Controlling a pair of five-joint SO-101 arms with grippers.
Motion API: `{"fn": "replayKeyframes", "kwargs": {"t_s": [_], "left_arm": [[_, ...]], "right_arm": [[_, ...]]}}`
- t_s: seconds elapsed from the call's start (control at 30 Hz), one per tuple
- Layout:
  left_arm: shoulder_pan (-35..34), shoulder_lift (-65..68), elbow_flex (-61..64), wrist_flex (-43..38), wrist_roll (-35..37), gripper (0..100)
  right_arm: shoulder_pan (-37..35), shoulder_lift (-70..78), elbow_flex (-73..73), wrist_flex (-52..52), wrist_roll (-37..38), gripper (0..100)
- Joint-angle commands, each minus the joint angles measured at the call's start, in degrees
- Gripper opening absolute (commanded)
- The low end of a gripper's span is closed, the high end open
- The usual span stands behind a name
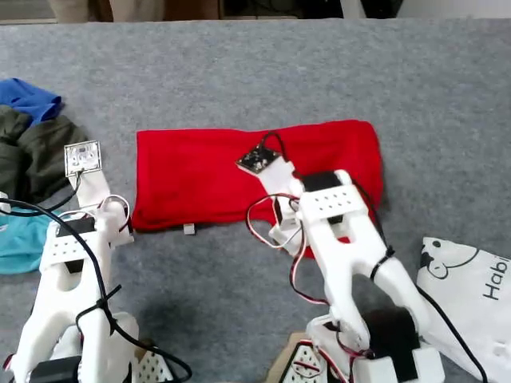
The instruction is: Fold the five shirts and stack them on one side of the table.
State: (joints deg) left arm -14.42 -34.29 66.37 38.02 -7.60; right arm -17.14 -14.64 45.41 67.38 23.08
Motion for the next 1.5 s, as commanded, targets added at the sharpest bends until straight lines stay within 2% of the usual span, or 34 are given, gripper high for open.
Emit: {"fn": "replayKeyframes", "kwargs": {"t_s": [0.0, 0.23, 0.47, 0.67, 0.9, 1.2, 1.33, 1.47], "left_arm": [[0.35, -1.36, -0.26, -0.79, 0.35, 2], [0.35, -1.36, -0.26, -0.79, 0.35, 2], [0.35, -1.36, -0.26, -0.79, 0.35, 2], [0.35, -1.36, -0.18, -1.49, 0.35, 2], [0.35, -1.36, 1.05, -2.81, 0.18, 2], [0.35, -1.36, 1.05, -2.81, 0.18, 2], [0.35, -1.36, 1.05, -2.81, 0.18, 2], [0.35, -1.36, 1.05, -2.81, 0.18, 2]], "right_arm": [[0.92, 1.71, 0.04, -2.81, 0.7, 16.2], [4.7, 6.99, -0.57, -6.68, 5.98, 16.1], [4.79, 7.43, -1.71, -6.77, 6.07, 15.8], [4.88, 7.69, -3.91, -6.86, 6.24, 2.0], [4.97, 7.69, -4.0, -8.53, 7.21, 1.5], [4.53, 6.55, -5.23, -2.99, 7.21, 0.5], [4.35, 1.1, -5.23, 1.14, 7.3, 0.5], [0.84, -4.7, -4.35, 4.22, 7.3, 0.8]]}}
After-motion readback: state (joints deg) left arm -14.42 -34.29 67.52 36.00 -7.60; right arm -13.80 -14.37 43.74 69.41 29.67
